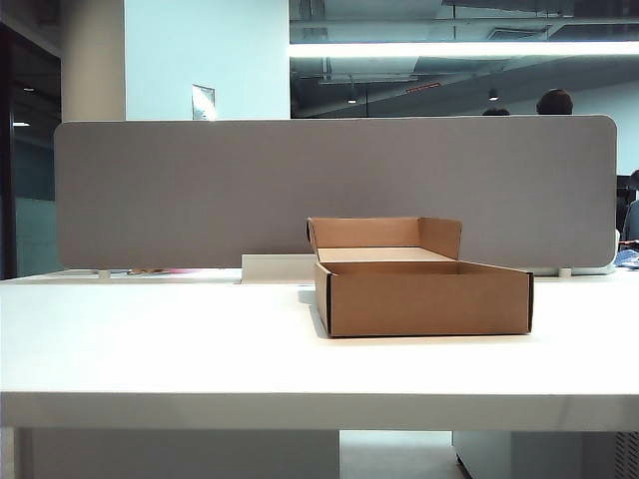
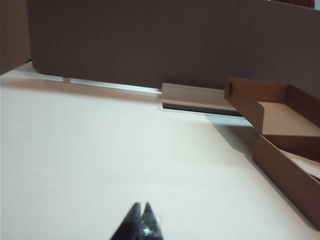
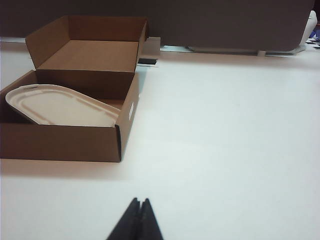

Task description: Pick up the lid and place it into the paper box.

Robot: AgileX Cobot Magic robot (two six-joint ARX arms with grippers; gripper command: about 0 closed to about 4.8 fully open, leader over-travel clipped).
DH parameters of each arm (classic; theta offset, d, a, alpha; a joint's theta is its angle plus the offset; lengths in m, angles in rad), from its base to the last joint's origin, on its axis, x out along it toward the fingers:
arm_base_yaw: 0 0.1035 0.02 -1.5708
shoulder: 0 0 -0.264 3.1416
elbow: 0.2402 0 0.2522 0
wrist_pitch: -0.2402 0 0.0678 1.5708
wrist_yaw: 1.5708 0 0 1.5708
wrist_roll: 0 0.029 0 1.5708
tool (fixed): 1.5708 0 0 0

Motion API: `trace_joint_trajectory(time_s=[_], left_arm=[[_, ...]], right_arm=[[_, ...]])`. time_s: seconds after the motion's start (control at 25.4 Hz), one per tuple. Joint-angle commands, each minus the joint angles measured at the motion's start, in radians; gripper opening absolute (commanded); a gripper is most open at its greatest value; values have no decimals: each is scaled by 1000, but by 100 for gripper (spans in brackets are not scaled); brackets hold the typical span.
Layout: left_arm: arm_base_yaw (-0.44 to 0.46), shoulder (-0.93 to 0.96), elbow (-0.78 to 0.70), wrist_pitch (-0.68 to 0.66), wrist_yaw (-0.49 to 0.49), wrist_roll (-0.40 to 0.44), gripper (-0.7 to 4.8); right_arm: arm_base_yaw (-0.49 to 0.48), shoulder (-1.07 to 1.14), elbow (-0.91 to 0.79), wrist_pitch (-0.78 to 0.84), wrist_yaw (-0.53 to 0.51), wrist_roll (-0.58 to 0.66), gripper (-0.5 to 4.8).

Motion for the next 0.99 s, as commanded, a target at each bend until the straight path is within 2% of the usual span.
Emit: trace_joint_trajectory(time_s=[0.04, 0.12, 0.32, 0.51, 0.67, 0.99], left_arm=[[16, -32, 3, -20, 31, 2, -5], [16, -32, 3, -23, 56, 53, -5], [16, -32, 3, -22, 63, 72, -6], [16, -32, 3, -23, -52, 68, -5], [16, -32, 3, -47, -1, 68, -5], [16, -32, 3, -56, 1, 71, -5]], right_arm=[[0, -2, -6, 13, 3, -2, -5], [0, -2, -6, 12, 3, -2, -5], [0, -2, -6, 12, 3, -2, -5], [0, -2, -6, 12, 3, -2, -5], [0, -2, -6, 12, 3, -2, -5], [0, -2, -6, 12, 3, -2, -5]])
